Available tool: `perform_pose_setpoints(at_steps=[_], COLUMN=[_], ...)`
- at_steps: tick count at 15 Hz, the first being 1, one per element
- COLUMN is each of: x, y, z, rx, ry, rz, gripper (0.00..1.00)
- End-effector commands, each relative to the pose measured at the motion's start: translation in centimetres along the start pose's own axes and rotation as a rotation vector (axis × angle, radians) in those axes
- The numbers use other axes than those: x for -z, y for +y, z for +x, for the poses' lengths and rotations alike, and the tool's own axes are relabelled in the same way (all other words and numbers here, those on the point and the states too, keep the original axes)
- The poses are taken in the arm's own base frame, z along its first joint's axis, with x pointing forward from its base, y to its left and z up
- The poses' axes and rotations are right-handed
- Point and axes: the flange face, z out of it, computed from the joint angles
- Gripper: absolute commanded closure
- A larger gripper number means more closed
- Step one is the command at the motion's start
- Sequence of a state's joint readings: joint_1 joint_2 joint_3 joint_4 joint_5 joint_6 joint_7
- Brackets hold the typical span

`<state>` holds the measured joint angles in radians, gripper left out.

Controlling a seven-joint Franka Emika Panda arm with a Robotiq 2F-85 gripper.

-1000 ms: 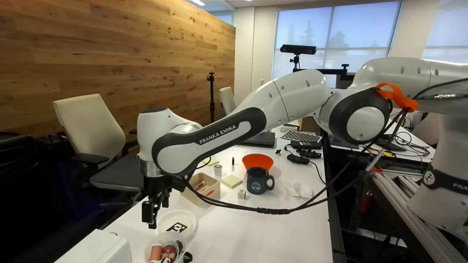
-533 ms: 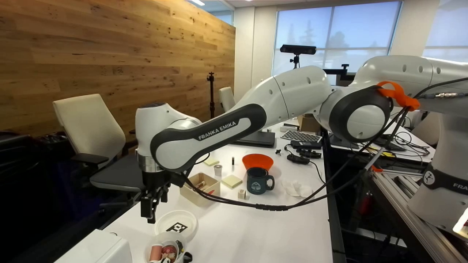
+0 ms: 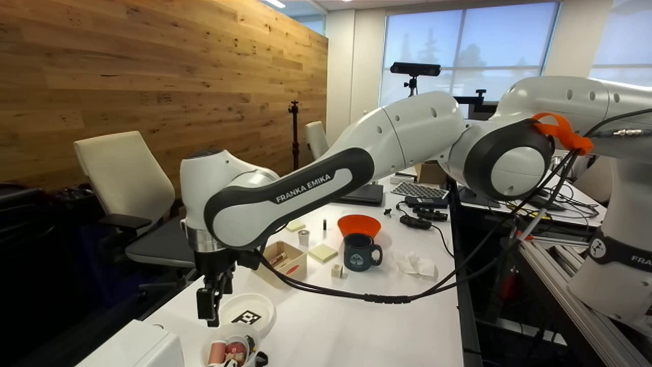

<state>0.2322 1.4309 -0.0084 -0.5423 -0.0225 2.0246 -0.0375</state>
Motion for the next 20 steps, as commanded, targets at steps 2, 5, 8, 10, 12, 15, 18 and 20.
perform_pose_setpoints(at_steps=[2,5,8,10,12,15,18,20], x=[0.0,0.2,0.9,1.4,1.5,1.3,1.2,0.7], y=[0.0,0.4,-1.9,-3.2,-4.4,-5.0,-4.8,-4.5], z=[0.0,0.0,0.2,0.3,0.3,0.2,0.0,-0.2], rx=[0.001,-0.004,0.014,0.010,0.002,-0.021,-0.042,-0.053], ry=[-0.003,0.000,0.001,-0.001,-0.004,-0.016,-0.028,-0.048], rz=[-0.001,-0.003,-0.028,-0.044,-0.044,-0.026,-0.017,-0.009], gripper=[0.00,0.00,0.00,0.00,0.00,0.00,0.00,0.00])
